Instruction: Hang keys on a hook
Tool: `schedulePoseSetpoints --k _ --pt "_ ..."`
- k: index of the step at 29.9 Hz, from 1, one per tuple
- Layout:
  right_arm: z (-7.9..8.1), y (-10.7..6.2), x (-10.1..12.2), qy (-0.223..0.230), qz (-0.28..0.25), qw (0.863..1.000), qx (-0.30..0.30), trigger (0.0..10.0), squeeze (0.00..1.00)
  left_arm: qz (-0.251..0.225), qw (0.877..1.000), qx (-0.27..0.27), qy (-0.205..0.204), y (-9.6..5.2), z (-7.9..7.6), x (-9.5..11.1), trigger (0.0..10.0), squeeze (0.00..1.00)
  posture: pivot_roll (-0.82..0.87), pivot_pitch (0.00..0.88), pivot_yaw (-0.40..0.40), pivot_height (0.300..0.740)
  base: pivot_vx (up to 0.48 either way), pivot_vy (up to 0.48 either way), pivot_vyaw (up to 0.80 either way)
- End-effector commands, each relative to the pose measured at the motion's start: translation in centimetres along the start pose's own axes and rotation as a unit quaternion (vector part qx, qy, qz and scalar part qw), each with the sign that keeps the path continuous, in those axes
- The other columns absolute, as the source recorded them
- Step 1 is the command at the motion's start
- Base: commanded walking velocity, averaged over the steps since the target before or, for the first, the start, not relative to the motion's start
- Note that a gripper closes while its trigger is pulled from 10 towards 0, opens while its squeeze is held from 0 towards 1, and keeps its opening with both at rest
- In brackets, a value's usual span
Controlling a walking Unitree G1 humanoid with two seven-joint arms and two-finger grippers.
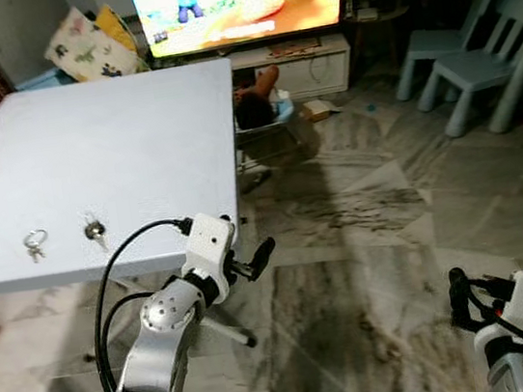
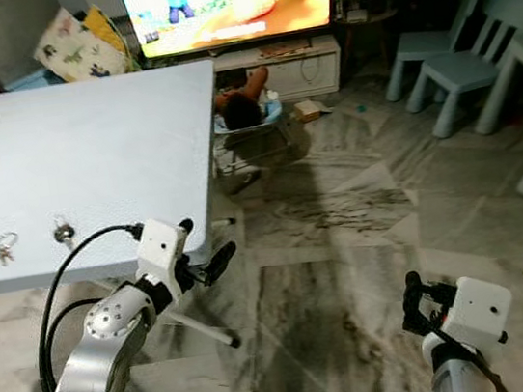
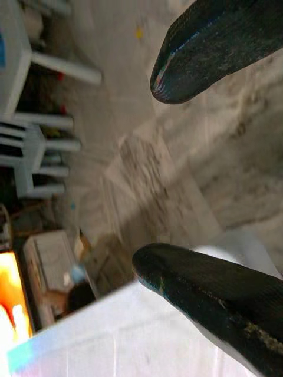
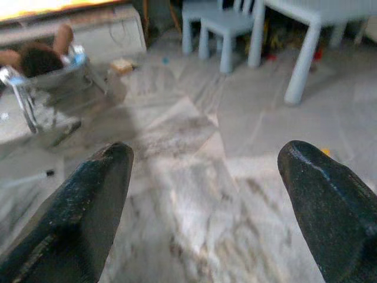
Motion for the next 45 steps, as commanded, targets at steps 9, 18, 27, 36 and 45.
schedulePoseSetpoints --k 9,18,27,36,45 --pt "0.0 0.3 2.1 -0.029 -0.036 0.998 0.037 10.0 0.0 0.044 0.994 0.101 -0.014 -2.8 1.6 -2.2 10.0 0.0 -0.05 0.0 0.011 0.74 0.0 0.0 0.0" --pt "-0.3 0.4 3.4 -0.037 -0.04 0.997 0.06 10.0 0.0 0.038 0.991 0.126 -0.031 -3.5 2.2 -2.8 10.0 0.0 -0.03 0.002 -0.036 0.74 0.0 0.0 -0.42" --pt "1.3 -0.4 1.6 -0.029 -0.009 0.996 0.081 10.0 0.0 0.038 0.991 0.129 -0.026 -3.6 2.7 -1.9 10.0 0.0 0.0 0.033 -0.052 0.74 0.0 0.0 -0.78" --pt "2.0 -0.3 1.7 -0.014 -0.008 0.996 0.084 10.0 0.0 0.034 0.988 0.151 -0.026 -3.7 3.2 -1.3 10.0 0.0 0.02 0.047 -0.039 0.74 0.0 0.0 -0.75" --pt "2.9 -0.3 2.3 -0.002 -0.021 0.996 0.085 10.0 0.0 0.027 0.988 0.149 -0.033 -2.3 3.7 -0.5 10.0 0.0 0.0 0.032 -0.023 0.74 0.0 0.0 0.0"
Point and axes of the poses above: a point about 5 cm out from each wrist's last joint towards the gripper, its own y axis pointing out of the wrist towards the gripper, its own x axis along the axis of the wrist's last joint, z = x × y, the point moved 3 cm from there along y, pointing out of the wrist towards the gripper
